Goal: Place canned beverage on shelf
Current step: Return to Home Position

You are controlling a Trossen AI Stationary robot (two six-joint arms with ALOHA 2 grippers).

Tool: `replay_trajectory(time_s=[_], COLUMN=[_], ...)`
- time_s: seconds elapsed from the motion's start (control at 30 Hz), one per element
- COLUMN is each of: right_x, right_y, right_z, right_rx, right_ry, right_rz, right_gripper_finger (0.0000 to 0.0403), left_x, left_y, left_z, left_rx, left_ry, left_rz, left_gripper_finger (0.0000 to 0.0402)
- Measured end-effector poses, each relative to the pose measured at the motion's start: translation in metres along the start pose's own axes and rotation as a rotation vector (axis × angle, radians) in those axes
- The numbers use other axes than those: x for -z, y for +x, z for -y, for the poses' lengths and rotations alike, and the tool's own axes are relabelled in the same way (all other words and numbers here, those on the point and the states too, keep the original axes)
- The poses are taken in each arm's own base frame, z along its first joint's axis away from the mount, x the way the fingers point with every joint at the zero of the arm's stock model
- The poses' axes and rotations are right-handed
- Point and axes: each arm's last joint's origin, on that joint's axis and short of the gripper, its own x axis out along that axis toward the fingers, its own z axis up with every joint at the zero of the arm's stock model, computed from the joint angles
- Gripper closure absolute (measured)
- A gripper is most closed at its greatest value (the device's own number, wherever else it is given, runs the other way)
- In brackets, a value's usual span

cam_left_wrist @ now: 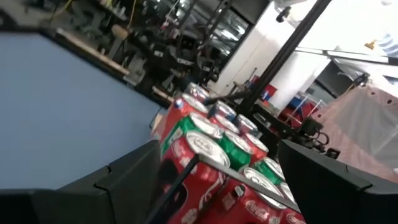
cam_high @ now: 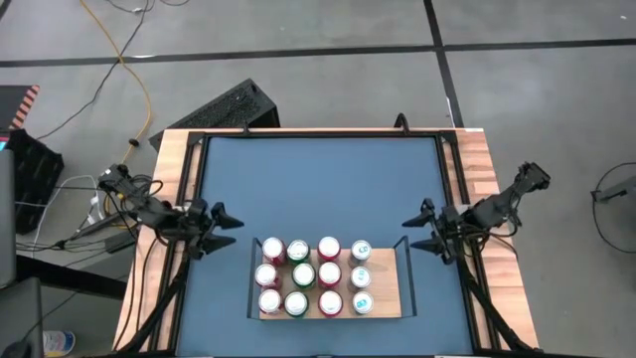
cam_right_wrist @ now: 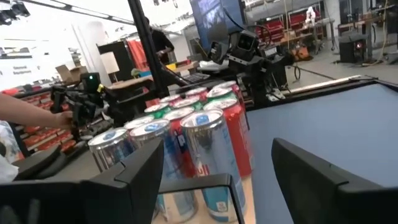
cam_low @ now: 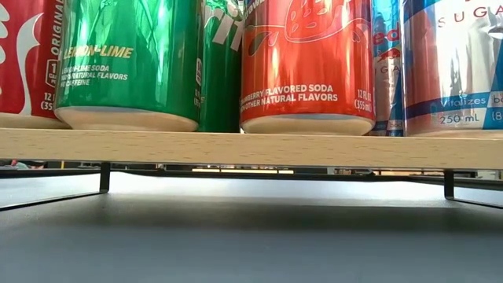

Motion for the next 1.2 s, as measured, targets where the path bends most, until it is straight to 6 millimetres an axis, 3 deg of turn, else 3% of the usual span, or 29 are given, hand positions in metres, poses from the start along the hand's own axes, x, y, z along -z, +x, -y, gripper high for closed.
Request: replay_trajectory(time_s=[0.5, 1.2], right_x=[0.004, 0.005], right_y=[0.0, 0.0], right_z=[0.001, 0.001], right_rx=[0.01, 0.01], right_ry=[0.016, 0.012], right_rz=[-0.041, -0.046], right_gripper_finger=[0.0119, 0.0119], left_x=[0.011, 0.011], left_y=[0.0, 0.0], left_z=[-0.006, -0.006], left_rx=[-0.064, -0.06], left_ry=[-0.191, -0.087], left_rz=[-0.091, -0.095], left_gripper_finger=[0.009, 0.009])
